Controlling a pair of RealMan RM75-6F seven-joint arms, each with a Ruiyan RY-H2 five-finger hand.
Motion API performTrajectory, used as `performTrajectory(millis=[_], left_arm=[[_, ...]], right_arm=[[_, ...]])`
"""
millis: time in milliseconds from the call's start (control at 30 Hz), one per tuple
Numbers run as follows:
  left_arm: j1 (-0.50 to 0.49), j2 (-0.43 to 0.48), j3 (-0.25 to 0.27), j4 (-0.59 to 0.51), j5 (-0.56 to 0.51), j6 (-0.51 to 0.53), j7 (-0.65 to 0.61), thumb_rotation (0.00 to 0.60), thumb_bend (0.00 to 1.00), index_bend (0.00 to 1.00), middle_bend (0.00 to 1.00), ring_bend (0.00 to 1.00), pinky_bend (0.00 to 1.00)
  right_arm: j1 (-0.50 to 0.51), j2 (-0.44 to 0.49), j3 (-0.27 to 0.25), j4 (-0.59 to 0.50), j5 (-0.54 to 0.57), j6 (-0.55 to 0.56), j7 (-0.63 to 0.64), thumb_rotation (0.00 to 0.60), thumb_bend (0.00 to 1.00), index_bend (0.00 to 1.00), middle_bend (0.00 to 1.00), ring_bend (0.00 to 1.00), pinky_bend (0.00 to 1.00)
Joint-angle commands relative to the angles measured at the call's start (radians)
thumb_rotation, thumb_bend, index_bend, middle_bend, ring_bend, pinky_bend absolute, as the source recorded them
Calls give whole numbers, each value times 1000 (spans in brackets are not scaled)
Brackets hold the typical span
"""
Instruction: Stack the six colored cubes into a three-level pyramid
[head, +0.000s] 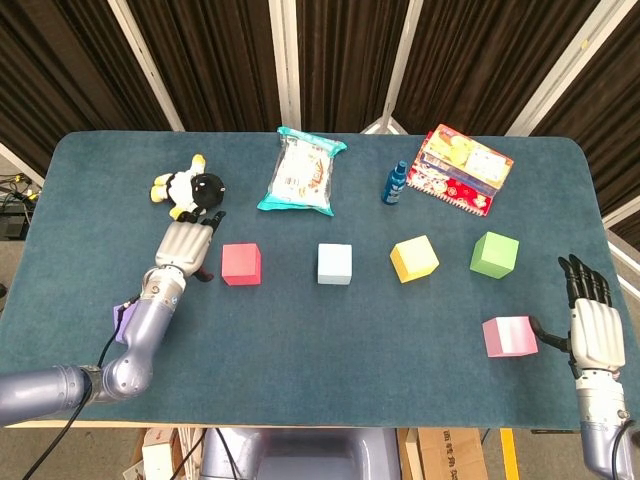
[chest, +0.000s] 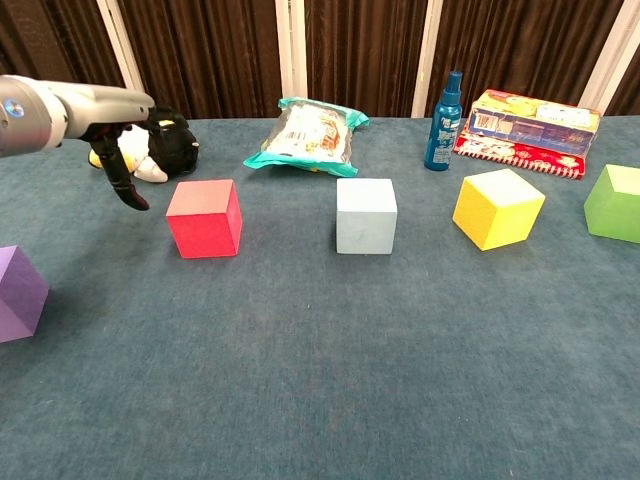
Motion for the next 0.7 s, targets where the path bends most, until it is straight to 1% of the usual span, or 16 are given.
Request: performTrajectory(millis=[33, 333, 500, 567, 700], left_arm=[[-20, -33, 9, 28, -9, -9, -4, 600, 79, 50, 232, 46, 114], [-56, -89, 19, 71, -13, -14, -14, 600, 95, 55, 234, 46, 113], [-65, -109, 25, 88, -21, -13, -20, 600, 223, 66, 255, 46, 114], [-70, -119, 28, 98, -25, -11, -22, 600, 258, 70, 268, 47, 114], [-74, -131, 28, 110, -18, -6, -33, 600, 273, 78, 314, 55, 114]], right_arm=[[0, 0, -1, -1, -1, -1, 2, 600, 283, 0, 0, 0, 0], [1, 3, -2, -3, 0, -6, 8, 600, 284, 0, 0, 0, 0], [2, 4, -2, -5, 1, -9, 10, 600, 283, 0, 0, 0, 0], [2, 4, -2, -5, 1, -9, 12, 600, 284, 0, 0, 0, 0], [2, 4, -2, -6, 2, -10, 14, 600, 284, 0, 0, 0, 0]])
